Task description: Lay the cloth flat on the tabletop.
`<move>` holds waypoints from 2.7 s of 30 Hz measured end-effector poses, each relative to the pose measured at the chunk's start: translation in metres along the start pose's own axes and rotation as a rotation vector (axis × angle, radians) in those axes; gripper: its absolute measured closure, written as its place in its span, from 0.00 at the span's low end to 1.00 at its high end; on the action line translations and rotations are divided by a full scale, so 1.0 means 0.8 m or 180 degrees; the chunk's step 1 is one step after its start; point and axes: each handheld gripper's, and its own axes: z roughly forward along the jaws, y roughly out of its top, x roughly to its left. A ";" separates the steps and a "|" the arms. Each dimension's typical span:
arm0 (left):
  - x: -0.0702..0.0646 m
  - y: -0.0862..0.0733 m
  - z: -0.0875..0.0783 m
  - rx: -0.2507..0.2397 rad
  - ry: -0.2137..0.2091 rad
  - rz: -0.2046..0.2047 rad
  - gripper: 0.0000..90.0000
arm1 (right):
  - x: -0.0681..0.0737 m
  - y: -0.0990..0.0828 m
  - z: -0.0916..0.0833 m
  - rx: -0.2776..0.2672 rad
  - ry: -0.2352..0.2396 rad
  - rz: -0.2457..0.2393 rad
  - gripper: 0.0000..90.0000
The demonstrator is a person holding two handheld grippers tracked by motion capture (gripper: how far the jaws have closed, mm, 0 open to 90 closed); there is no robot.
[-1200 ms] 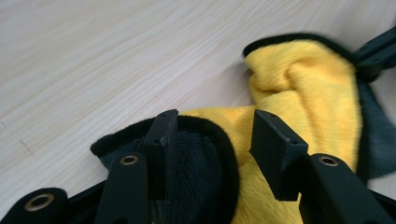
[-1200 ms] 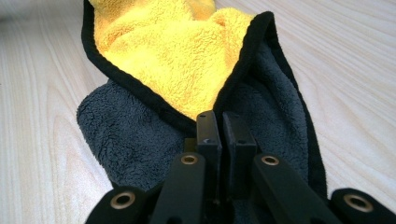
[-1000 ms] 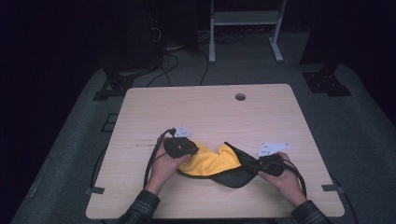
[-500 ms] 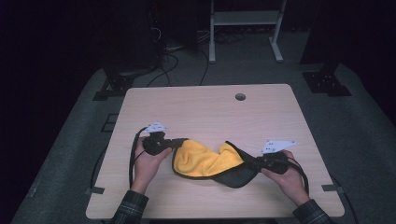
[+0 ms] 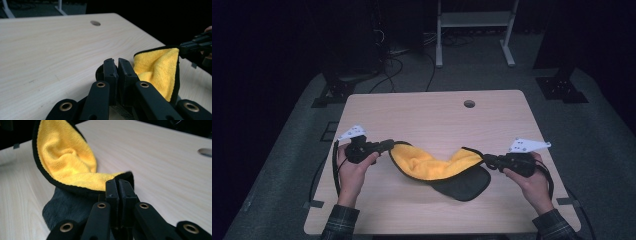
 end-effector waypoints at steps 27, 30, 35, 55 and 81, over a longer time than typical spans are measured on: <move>-0.027 0.070 -0.055 -0.0983 -0.0090 0.0164 0.95 | -0.020 0.101 -0.072 -0.0855 -0.0342 -0.0215 0.96; -0.029 0.072 -0.059 -0.1024 -0.0078 0.0199 0.95 | -0.019 0.109 -0.077 -0.0922 -0.0352 -0.0231 0.96; -0.040 0.078 -0.076 -0.1162 -0.0037 0.0306 0.95 | -0.013 0.126 -0.095 -0.1045 -0.0393 -0.0325 0.96; -0.016 0.119 -0.048 -0.1244 0.0024 0.0289 0.95 | -0.042 0.167 -0.090 -0.1129 -0.0527 -0.0309 0.96; -0.008 0.022 -0.005 -0.0467 -0.0189 0.0142 0.95 | -0.047 0.053 -0.051 -0.0587 -0.0374 -0.0103 0.96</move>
